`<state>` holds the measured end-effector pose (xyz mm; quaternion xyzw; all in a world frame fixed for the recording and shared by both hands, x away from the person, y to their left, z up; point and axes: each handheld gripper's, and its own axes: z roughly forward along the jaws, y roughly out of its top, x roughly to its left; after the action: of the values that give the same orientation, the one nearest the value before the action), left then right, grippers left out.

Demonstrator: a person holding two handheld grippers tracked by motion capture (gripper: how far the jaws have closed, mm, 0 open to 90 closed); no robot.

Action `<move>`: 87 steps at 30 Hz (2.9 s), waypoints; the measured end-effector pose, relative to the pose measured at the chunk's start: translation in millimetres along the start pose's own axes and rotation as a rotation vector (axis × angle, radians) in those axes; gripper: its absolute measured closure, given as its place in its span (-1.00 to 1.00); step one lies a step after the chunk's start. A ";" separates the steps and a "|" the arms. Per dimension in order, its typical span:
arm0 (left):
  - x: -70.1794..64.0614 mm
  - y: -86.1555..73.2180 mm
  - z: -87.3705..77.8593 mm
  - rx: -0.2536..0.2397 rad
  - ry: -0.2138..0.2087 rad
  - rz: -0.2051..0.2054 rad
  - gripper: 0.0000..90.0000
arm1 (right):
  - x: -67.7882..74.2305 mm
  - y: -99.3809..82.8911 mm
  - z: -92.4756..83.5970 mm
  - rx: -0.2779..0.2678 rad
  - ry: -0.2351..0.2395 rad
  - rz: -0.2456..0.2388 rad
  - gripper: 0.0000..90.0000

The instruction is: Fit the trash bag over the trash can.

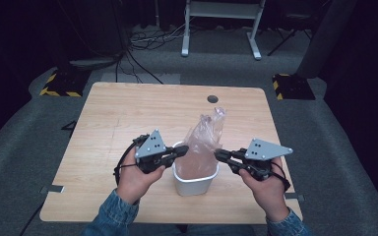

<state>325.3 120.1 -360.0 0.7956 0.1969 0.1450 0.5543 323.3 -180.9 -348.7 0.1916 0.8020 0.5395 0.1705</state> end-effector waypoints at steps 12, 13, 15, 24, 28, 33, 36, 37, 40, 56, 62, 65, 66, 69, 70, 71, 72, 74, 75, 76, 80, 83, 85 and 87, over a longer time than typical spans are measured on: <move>-36.6 -5.3 -17.0 -0.028 -0.147 0.068 1.00 | -5.4 -8.6 6.5 0.002 -0.066 0.029 0.82; -40.5 -5.3 -15.1 -0.024 -0.167 0.081 1.00 | -5.8 -9.1 9.0 0.002 -0.065 0.034 0.78; -50.2 -4.5 -11.8 -0.020 -0.208 0.116 1.00 | -4.4 -9.3 13.2 -0.002 -0.065 0.029 0.71; -55.8 -5.9 -8.3 -0.011 -0.260 0.138 1.00 | -1.5 -9.4 18.2 -0.043 -0.028 0.057 0.35; -45.9 -8.3 -9.9 -0.005 -0.173 0.108 1.00 | -9.0 -6.3 5.9 -0.089 -0.057 0.114 0.12; -45.8 -10.4 -7.1 0.019 -0.146 0.110 1.00 | -4.0 6.0 -7.8 -0.119 -0.024 0.051 -0.07; -46.9 -10.7 -4.7 0.049 -0.147 0.124 1.00 | 6.9 15.0 -12.7 -0.159 0.020 -0.034 -0.19; -47.2 -10.9 -3.3 0.060 -0.153 0.122 1.00 | 10.2 16.9 -12.1 -0.157 0.032 -0.055 -0.19; -47.8 -8.4 -2.5 0.083 -0.166 0.122 0.98 | 16.1 15.6 -0.3 -0.077 0.068 -0.106 -0.07; 17.3 4.9 0.4 -0.027 0.074 -0.182 0.08 | 21.1 -2.7 19.3 0.002 0.163 -0.088 0.03; -2.7 10.3 23.5 0.021 -0.071 -0.127 0.06 | 19.5 -1.1 18.6 0.003 0.158 -0.095 -0.06; -7.1 10.9 25.7 0.029 -0.120 -0.117 0.07 | 17.2 -1.5 19.9 0.004 0.166 -0.093 -0.16; -7.3 11.0 26.8 0.036 -0.130 -0.106 0.08 | 16.7 -1.9 20.4 -0.001 0.175 -0.091 -0.18; -9.1 10.8 30.7 0.044 -0.144 -0.093 0.25 | 17.3 -2.3 21.9 -0.022 0.221 -0.086 -0.20; -9.9 10.9 31.2 0.045 -0.158 -0.082 0.36 | 17.6 -2.3 22.4 -0.026 0.235 -0.089 -0.20; -11.4 11.2 31.2 0.048 -0.171 -0.077 0.56 | 17.8 -2.3 22.9 -0.029 0.246 -0.092 -0.20; -12.7 11.2 30.8 0.047 -0.164 -0.065 0.64 | 17.7 -2.4 23.0 -0.029 0.248 -0.094 -0.18; -12.9 10.8 27.5 0.063 -0.139 -0.037 0.84 | 16.6 -2.5 22.1 -0.030 0.248 -0.093 -0.10; -12.4 10.5 26.0 0.057 -0.140 -0.037 0.94 | 15.9 -2.4 21.1 -0.031 0.246 -0.085 -0.07; -11.9 10.4 24.4 0.052 -0.138 -0.033 0.95 | 15.3 -2.3 19.9 -0.029 0.242 -0.082 0.00; -13.2 11.3 21.8 0.050 -0.118 -0.004 1.00 | 12.0 -1.5 15.9 -0.045 0.243 -0.047 0.22; -14.6 11.4 19.2 0.040 -0.087 0.001 1.00 | 10.3 -1.2 11.5 -0.043 0.230 -0.039 0.67; -13.4 11.1 14.1 0.039 -0.057 0.011 1.00 | 9.7 -1.6 10.5 -0.043 0.225 -0.037 0.78; -11.6 9.7 6.9 0.030 -0.036 0.009 1.00 | 6.7 -3.8 3.5 -0.047 0.191 -0.028 0.96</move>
<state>319.7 106.0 -353.4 0.8072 0.1852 0.1301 0.5452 318.7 -176.2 -354.0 0.1242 0.8043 0.5715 0.1052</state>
